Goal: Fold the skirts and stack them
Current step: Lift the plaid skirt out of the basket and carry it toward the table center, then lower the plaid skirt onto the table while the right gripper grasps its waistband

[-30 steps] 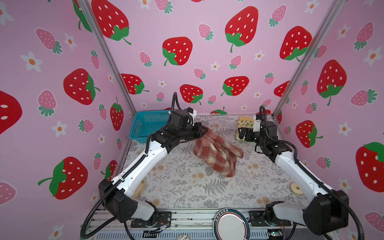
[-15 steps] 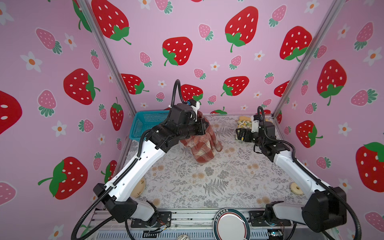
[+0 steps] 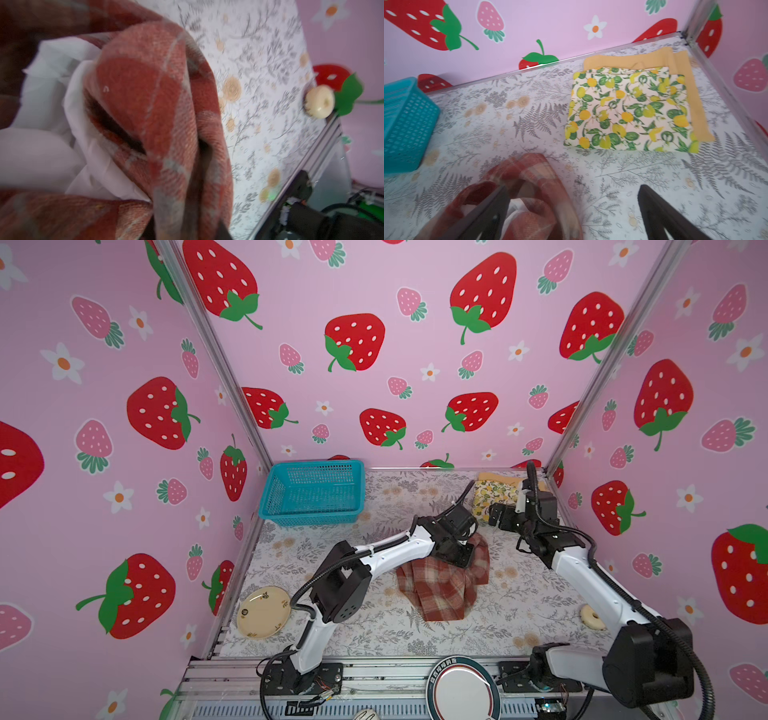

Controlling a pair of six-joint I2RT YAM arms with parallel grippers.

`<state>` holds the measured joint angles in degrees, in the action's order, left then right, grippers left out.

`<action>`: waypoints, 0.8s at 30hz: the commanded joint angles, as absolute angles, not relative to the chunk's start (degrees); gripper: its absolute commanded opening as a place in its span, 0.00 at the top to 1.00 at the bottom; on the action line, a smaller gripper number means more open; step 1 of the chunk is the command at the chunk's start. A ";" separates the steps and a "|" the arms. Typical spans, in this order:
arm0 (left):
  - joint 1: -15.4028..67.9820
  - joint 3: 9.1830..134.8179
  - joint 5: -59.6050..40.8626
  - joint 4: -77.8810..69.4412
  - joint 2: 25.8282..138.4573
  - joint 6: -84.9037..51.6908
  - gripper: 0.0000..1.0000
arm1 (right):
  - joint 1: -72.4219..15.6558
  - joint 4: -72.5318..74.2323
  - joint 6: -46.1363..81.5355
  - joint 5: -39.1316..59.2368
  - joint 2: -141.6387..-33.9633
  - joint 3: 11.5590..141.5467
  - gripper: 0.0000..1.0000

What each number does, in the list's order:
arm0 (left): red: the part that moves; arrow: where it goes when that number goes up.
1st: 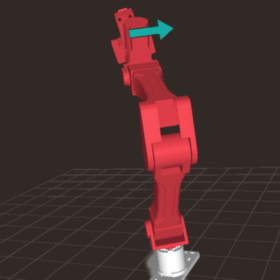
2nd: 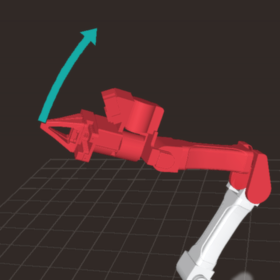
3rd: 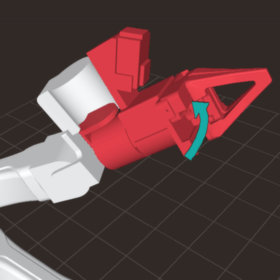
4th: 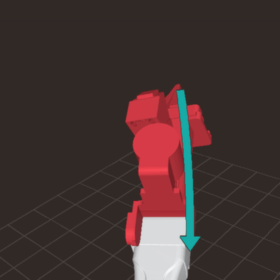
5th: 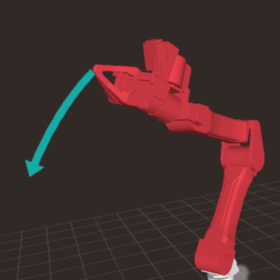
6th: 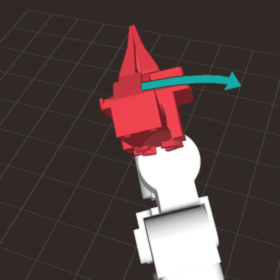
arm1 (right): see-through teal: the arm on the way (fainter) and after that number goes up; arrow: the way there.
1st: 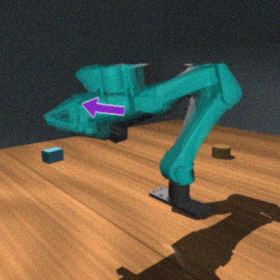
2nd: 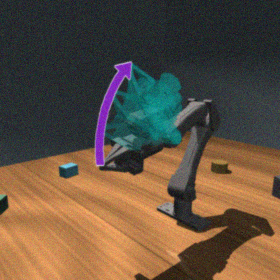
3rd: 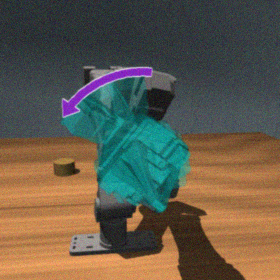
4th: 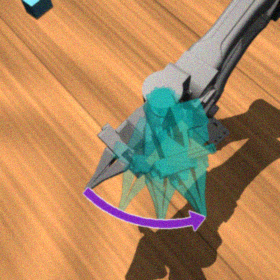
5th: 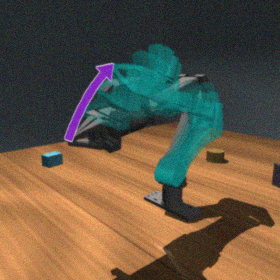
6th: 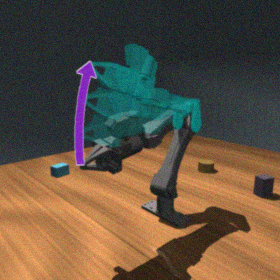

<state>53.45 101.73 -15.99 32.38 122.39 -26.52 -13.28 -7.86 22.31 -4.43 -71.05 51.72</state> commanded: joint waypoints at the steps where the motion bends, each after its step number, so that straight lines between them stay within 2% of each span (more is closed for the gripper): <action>1: 53.46 106.49 -19.64 28.50 118.18 -25.44 0.42 | -11.97 -9.13 20.54 -7.94 -67.25 50.48 0.00; 2: 53.31 106.20 -19.60 28.30 117.24 -25.37 0.38 | -11.87 -9.35 20.10 -7.69 -66.71 50.30 0.00; 3: 53.18 105.63 -19.36 28.06 115.72 -25.30 0.26 | -11.88 -9.56 19.51 -6.91 -66.29 50.07 0.00; 5: 52.53 103.17 -19.01 27.10 112.22 -25.07 0.14 | -11.87 -9.66 18.95 -5.21 -65.61 49.67 0.00; 6: 52.08 101.11 -18.94 26.16 109.78 -25.18 0.02 | -11.87 -9.60 18.93 -4.26 -65.40 49.21 0.00; 7: 51.43 98.83 -18.68 25.24 107.71 -25.52 0.00 | -11.92 -9.54 19.03 -3.16 -65.24 48.74 0.00; 11: 48.31 89.18 -16.10 22.63 97.99 -27.10 0.01 | -13.54 -8.84 19.39 0.89 -65.31 46.98 0.00; 16: 42.78 77.29 -9.84 22.28 88.92 -29.35 0.01 | -22.58 -9.94 18.97 -0.31 -66.21 47.72 0.00; 24: 35.71 60.91 -8.99 14.23 83.96 -36.04 0.01 | -33.36 -11.33 19.32 -4.30 -74.43 49.95 0.00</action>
<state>36.29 63.24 -10.37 18.50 85.17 -32.77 -31.22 -9.41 19.62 -1.61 -71.31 48.42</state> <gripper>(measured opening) 0.993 0.995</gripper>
